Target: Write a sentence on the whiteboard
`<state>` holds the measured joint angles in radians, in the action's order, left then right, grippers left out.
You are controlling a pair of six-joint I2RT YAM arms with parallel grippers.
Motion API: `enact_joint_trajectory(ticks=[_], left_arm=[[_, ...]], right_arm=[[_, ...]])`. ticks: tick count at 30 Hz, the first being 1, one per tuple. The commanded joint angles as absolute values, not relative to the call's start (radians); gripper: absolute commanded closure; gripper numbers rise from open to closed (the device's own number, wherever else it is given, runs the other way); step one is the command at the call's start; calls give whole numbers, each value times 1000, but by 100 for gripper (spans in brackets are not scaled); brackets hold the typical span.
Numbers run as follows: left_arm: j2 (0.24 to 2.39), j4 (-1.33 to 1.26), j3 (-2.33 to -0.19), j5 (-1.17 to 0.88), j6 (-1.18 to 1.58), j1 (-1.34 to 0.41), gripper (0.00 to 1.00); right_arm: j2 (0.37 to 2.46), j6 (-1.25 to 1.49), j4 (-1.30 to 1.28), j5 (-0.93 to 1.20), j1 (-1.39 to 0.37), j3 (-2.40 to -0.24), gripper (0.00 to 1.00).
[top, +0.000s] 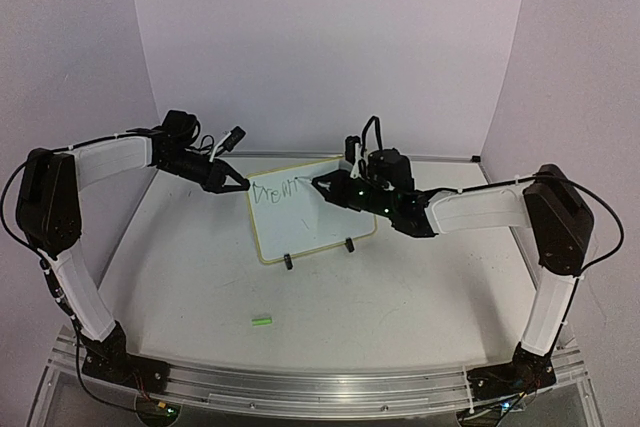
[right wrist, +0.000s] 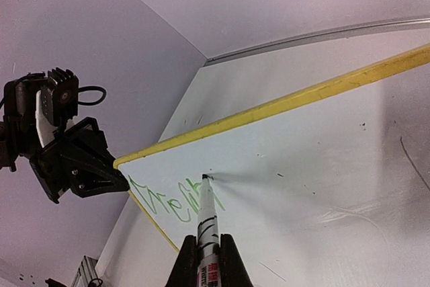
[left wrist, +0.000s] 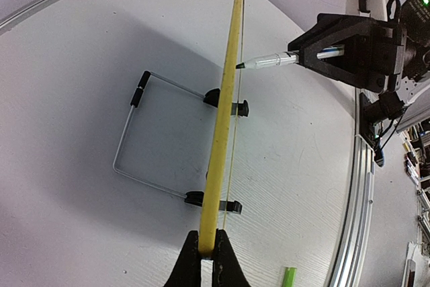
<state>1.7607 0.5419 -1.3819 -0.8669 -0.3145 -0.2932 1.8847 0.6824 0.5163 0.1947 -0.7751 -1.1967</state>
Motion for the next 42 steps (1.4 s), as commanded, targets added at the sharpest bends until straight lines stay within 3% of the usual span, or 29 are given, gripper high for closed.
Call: enact_joint_trajectory(ticks=[1, 42], left_arm=[[1743, 604, -1391, -823, -353, -317, 100], [1748, 605, -1391, -819, -354, -318, 100]], right_arm=[[1842, 689, 539, 86, -765, -1177, 100], [1729, 684, 562, 195, -756, -1077, 100]])
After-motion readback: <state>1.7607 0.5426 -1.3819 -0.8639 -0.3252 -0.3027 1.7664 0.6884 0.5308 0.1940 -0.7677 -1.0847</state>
